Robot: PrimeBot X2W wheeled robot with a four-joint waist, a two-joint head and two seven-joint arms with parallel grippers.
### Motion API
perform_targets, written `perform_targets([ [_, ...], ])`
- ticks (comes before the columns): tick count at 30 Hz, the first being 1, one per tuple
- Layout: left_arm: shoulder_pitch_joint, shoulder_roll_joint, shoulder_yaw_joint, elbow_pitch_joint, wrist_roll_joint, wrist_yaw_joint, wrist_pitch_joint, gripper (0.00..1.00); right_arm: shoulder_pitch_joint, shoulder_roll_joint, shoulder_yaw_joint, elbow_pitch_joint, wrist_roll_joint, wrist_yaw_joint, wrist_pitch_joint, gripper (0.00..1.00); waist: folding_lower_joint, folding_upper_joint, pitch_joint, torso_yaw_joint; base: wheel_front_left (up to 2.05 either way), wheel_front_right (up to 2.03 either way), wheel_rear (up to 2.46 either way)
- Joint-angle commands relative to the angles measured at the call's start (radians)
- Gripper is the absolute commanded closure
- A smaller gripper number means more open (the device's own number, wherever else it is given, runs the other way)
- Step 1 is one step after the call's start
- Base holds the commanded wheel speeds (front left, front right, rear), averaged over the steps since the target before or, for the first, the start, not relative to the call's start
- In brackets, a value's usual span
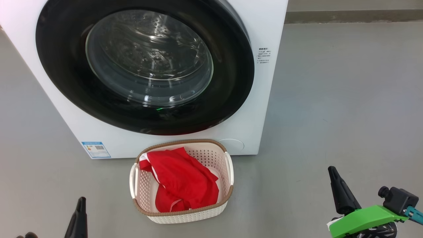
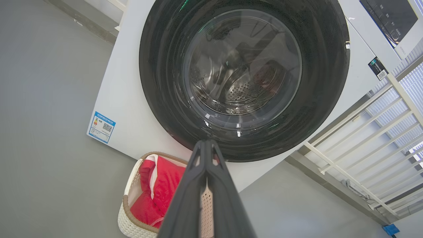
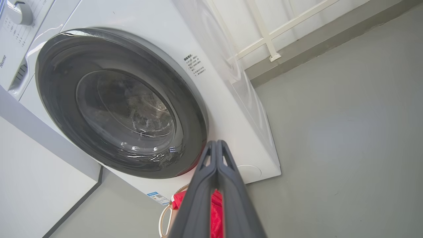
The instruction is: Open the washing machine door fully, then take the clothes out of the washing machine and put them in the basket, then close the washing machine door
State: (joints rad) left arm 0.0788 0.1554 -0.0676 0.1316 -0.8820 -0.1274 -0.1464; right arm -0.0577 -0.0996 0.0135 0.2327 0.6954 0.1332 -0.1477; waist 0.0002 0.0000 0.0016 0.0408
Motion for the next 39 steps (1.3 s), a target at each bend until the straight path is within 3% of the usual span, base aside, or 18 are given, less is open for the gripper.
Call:
perform_targets([
  [1,-0.046,0.009,0.024,-0.016,-0.029,-0.001,0.006,1.00,-0.028,-0.004,-0.005,-0.022,0.033,-0.001,0.008,1.00,-0.0001,0.0000,0.000,-0.001,0.00,0.00,0.00],
  [39,-0.107,-0.035,0.085,0.040,-0.344,-0.002,0.111,1.00,-0.038,0.016,-0.055,-0.007,0.425,-0.002,0.117,1.00,-0.0001,0.0000,0.001,-0.018,0.00,0.00,0.00],
])
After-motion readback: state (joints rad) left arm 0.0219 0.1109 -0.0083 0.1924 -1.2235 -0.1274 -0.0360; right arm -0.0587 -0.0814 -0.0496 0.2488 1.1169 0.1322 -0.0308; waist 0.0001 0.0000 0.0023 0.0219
